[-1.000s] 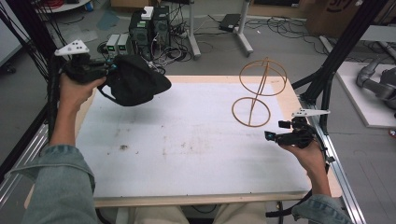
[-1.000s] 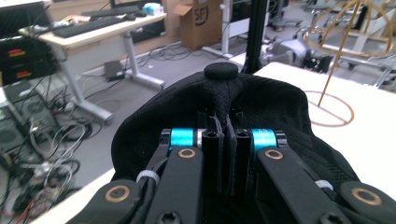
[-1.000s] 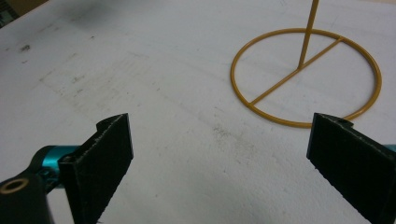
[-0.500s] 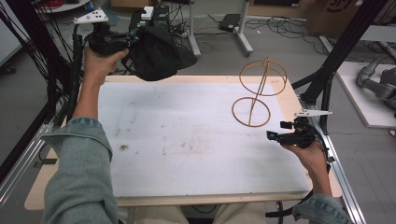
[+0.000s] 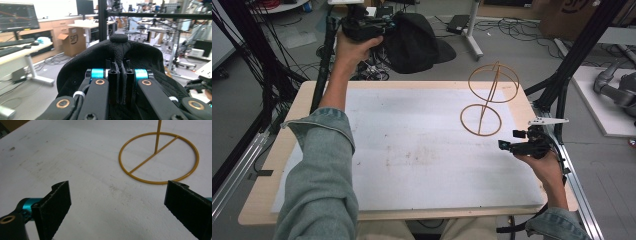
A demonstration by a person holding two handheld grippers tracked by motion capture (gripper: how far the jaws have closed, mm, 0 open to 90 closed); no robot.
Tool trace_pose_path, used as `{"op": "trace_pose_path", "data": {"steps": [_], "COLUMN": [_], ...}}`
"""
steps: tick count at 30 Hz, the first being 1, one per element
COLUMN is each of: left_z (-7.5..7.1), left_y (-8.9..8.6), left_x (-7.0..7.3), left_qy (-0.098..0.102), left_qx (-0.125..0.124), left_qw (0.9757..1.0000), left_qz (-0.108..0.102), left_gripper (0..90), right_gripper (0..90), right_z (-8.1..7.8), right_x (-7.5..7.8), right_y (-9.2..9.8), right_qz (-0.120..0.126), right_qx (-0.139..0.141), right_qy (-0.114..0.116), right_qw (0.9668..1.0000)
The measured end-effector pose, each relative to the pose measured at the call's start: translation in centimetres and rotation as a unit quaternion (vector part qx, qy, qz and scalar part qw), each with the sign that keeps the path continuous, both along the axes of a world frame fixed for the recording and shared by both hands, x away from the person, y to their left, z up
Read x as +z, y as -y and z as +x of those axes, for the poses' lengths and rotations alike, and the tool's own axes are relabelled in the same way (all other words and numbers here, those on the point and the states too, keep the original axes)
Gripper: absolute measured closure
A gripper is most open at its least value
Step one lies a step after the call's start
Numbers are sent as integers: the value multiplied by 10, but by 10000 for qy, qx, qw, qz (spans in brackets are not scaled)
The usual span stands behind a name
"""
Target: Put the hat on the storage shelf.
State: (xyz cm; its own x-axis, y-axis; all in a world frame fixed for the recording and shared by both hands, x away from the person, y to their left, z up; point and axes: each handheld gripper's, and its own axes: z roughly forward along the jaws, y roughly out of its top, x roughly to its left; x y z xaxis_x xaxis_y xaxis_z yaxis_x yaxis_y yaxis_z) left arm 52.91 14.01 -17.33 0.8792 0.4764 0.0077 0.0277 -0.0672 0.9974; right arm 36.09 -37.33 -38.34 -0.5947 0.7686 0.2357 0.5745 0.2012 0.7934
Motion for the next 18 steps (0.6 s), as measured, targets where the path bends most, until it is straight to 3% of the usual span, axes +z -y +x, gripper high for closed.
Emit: {"op": "trace_pose_path", "data": {"steps": [2, 4, 9, 13, 18], "left_z": [1, 8, 13, 19, 21], "left_y": [4, 23, 45, 68, 86], "left_x": [1, 2, 0, -4, -7], "left_qy": [1, -9, 4, -62, -83], "left_qx": [-31, -192, -396, -614, -797], "left_qw": [10000, 9998, 9991, 9971, 9954], "left_qz": [-1, -32, -169, -437, -531], "left_gripper": [867, 867, 867, 867, 867], "right_gripper": [66, 66, 66, 66, 66], "right_z": [0, -1, -1, -1, -2], "right_x": [0, 1, 1, 1, 1], "right_y": [2, 3, 5, 6, 5], "right_qz": [20, 23, 51, 43, 31], "right_qx": [-8, -23, -32, -33, -24], "right_qy": [10, 27, 50, 37, 40], "right_qw": [10000, 10000, 10000, 10000, 10000]}}
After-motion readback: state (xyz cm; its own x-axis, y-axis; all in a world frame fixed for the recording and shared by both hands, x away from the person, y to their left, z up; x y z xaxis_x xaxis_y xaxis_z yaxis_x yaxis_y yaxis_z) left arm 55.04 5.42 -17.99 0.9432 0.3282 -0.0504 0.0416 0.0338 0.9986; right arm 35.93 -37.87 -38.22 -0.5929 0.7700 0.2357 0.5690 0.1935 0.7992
